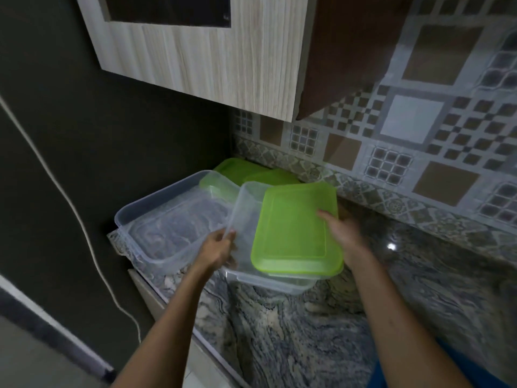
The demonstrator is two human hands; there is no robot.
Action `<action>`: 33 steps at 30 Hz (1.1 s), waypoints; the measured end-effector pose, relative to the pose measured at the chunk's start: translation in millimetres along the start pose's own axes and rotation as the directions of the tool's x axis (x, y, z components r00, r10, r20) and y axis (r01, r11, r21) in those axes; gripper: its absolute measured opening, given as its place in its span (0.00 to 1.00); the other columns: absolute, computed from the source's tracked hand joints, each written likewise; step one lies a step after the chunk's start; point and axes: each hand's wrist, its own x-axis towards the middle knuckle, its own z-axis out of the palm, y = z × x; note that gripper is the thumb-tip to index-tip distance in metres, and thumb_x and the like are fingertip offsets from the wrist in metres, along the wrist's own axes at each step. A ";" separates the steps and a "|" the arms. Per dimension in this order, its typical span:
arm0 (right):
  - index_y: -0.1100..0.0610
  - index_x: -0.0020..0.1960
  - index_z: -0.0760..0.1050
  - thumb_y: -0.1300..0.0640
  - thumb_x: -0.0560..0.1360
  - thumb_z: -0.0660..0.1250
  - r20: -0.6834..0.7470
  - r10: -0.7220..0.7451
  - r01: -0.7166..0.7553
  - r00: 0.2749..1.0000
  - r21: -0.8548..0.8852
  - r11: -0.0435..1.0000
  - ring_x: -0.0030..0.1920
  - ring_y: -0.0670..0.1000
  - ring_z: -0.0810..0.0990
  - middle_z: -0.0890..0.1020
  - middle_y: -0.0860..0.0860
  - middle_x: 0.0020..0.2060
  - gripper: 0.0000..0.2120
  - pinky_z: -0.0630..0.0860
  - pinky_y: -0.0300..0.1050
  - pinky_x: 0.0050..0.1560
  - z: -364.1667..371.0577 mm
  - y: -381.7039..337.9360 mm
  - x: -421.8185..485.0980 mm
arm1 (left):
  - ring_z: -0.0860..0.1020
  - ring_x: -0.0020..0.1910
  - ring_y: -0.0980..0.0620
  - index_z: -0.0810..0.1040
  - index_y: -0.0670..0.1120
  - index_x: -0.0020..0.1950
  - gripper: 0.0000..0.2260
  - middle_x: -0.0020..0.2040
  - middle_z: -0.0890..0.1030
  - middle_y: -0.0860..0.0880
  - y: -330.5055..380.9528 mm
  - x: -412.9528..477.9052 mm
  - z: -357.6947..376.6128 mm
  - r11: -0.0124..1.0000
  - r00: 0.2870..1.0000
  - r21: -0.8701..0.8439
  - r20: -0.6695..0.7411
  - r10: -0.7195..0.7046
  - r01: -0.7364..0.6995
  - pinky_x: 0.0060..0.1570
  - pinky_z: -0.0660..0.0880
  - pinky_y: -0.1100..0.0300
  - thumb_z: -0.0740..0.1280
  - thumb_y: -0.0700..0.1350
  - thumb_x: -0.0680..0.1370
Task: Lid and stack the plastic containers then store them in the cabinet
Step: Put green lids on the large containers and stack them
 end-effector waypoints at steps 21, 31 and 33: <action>0.53 0.74 0.65 0.51 0.73 0.72 -0.005 -0.206 0.180 0.979 -0.471 0.864 0.70 0.57 0.68 0.70 0.58 0.69 0.33 0.67 0.46 0.65 45.3 117.9 3.0 | 0.80 0.56 0.43 0.74 0.41 0.65 0.26 0.58 0.80 0.39 -58.5 20.3 28.5 0.957 0.997 0.280 -0.015 -0.072 0.073 0.53 0.75 0.57 0.68 0.57 0.75; 0.62 0.66 0.73 0.55 0.82 0.57 -0.015 -0.004 -0.005 1.000 -0.544 0.839 0.62 0.61 0.76 0.77 0.63 0.62 0.17 0.72 0.48 0.59 56.3 39.8 111.1 | 0.80 0.57 0.44 0.74 0.44 0.65 0.20 0.60 0.80 0.43 -59.3 49.9 29.2 0.963 0.998 0.263 0.004 0.059 -0.058 0.55 0.75 0.56 0.67 0.54 0.77; 0.62 0.71 0.68 0.51 0.82 0.56 0.085 0.104 -0.036 0.991 -0.578 0.815 0.68 0.62 0.71 0.71 0.62 0.70 0.22 0.69 0.52 0.67 66.6 38.9 136.8 | 0.80 0.57 0.46 0.74 0.46 0.65 0.20 0.61 0.80 0.44 -63.0 53.6 27.9 0.969 0.997 0.233 0.021 0.075 -0.077 0.58 0.76 0.53 0.66 0.55 0.77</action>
